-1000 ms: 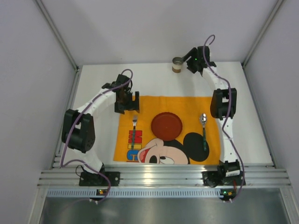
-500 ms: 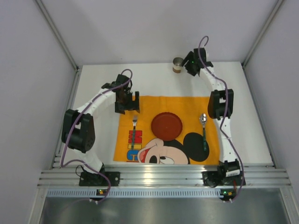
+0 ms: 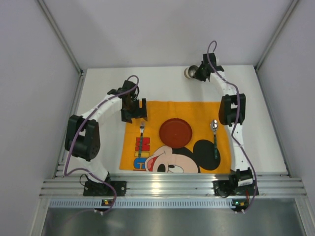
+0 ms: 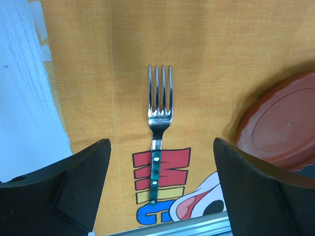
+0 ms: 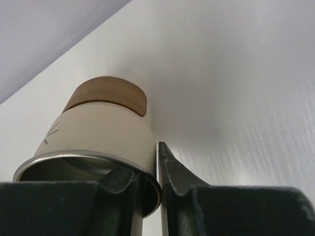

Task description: Set the dinner table for one person

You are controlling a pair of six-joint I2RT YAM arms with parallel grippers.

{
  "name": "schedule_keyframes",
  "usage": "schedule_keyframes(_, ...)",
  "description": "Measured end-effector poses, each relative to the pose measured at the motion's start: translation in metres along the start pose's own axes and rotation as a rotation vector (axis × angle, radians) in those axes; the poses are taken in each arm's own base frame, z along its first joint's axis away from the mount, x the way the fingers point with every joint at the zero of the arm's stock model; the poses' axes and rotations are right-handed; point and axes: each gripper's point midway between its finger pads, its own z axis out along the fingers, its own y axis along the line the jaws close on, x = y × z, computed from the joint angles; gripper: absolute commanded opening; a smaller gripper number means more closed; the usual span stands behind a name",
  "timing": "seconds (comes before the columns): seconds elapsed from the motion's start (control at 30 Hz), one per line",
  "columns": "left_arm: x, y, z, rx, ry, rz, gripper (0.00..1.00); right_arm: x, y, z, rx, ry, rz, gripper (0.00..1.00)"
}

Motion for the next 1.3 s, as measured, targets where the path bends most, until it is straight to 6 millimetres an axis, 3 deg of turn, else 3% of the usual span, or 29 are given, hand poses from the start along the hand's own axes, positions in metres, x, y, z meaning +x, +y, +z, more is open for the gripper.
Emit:
schedule_keyframes(0.23,0.004,-0.005,-0.001,0.01,0.004,-0.004,0.91,-0.01,-0.021,-0.016,0.034,0.014,-0.016,0.0)
schedule_keyframes(0.4,0.008,-0.013,-0.002,0.023,0.005,0.005,0.92,-0.015,-0.026,-0.043,0.035,0.039,-0.047,0.0)
schedule_keyframes(0.5,0.008,-0.016,-0.005,0.034,-0.002,0.011,0.92,-0.029,-0.015,-0.074,0.006,0.021,-0.08,0.0)
schedule_keyframes(0.67,0.012,-0.017,-0.007,0.056,-0.021,0.015,0.92,-0.052,0.008,-0.153,-0.046,-0.033,-0.144,0.0)
schedule_keyframes(0.77,0.02,-0.015,-0.003,0.06,-0.005,0.014,0.92,-0.054,0.01,-0.197,-0.044,-0.042,-0.183,0.0)
schedule_keyframes(0.87,0.03,-0.013,0.004,0.07,0.017,0.012,0.92,-0.03,-0.012,-0.217,0.006,0.015,-0.21,0.0)
schedule_keyframes(1.1,0.037,-0.017,0.007,0.106,0.036,0.015,0.92,0.085,-0.116,-0.211,0.261,0.355,-0.236,0.0)
schedule_keyframes(1.2,0.036,-0.02,0.007,0.117,0.033,0.017,0.92,0.107,-0.141,-0.217,0.338,0.425,-0.247,0.0)
schedule_keyframes(1.3,0.036,-0.021,0.007,0.123,0.033,0.018,0.92,0.111,-0.149,-0.218,0.368,0.435,-0.253,0.0)
